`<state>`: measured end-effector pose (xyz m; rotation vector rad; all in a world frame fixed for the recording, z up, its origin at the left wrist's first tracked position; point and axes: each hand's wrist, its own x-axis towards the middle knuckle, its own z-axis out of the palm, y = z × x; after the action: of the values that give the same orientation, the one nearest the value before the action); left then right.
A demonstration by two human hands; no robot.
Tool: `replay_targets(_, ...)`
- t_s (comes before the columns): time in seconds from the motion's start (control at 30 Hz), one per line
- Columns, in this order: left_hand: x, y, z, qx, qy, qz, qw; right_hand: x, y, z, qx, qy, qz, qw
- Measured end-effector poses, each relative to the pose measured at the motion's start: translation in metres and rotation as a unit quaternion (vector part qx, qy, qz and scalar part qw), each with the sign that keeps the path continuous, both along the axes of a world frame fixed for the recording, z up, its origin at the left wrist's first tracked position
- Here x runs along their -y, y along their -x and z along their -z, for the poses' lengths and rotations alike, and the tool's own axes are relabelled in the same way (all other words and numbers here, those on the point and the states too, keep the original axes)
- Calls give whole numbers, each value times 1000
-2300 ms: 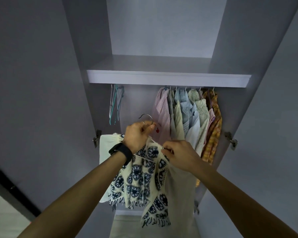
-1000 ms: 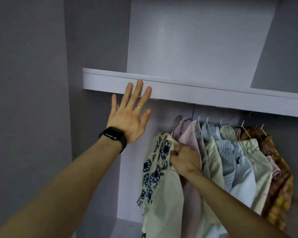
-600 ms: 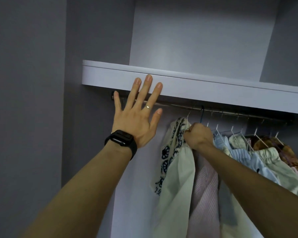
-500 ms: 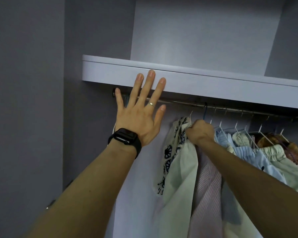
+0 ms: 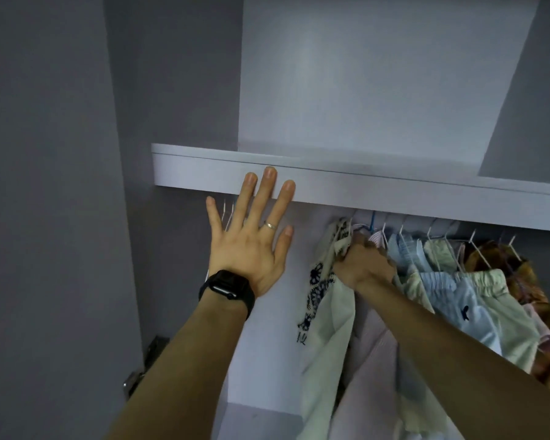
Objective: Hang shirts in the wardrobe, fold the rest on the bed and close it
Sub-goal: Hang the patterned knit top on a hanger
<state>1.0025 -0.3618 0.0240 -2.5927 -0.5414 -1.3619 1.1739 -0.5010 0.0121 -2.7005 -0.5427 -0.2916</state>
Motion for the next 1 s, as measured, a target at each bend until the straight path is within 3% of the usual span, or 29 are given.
replay_targets(0.17, 18, 16, -10, -64, 56, -23, 996, 36, 49, -28, 26, 26, -71, 997)
replay_targets(0.4, 52, 38, -42, -186, 172, -59, 966, 131, 125, -56, -65, -153, -185, 968)
replay_targets(0.53, 105, 60, -34, -195, 274, 2, 942, 196, 157, -55, -57, -209, -205, 955)
replay_targets(0.67, 167, 85, 4, -170, 317, 66, 931, 250, 178, -40, -29, -221, -192, 956)
replay_targets(0.8, 225, 97, 43, -223, 285, 154, 919, 294, 206, -13, 30, -216, -135, 967)
replay_targets(1.0, 278, 85, 77, -267, 253, 316, 875, 350, 251, 30, -37, -175, 5, 984)
